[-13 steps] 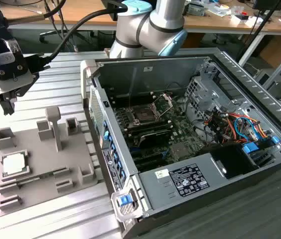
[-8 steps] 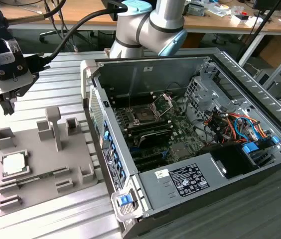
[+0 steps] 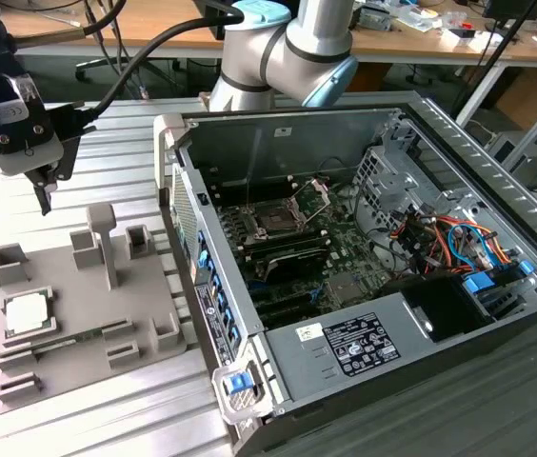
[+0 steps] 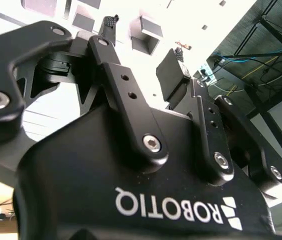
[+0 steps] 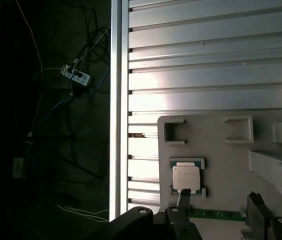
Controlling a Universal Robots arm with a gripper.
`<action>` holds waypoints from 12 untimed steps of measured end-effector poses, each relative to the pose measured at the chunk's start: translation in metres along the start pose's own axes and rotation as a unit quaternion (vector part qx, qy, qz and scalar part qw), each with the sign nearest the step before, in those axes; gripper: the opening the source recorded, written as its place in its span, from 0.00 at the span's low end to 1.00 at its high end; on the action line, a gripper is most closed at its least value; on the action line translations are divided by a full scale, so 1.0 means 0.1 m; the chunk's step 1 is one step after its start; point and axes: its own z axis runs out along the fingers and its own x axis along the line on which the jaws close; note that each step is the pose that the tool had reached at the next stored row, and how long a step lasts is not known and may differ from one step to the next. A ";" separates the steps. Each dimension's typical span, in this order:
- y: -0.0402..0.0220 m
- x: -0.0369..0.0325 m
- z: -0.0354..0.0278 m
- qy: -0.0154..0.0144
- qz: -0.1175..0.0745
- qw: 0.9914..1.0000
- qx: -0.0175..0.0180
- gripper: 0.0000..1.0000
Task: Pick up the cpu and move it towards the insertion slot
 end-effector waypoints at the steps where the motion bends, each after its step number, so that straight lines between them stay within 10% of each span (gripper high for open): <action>1: 0.000 0.000 0.000 0.000 0.000 1.000 0.000 0.54; 12: -0.049 0.006 0.002 0.000 0.000 1.000 0.000 0.54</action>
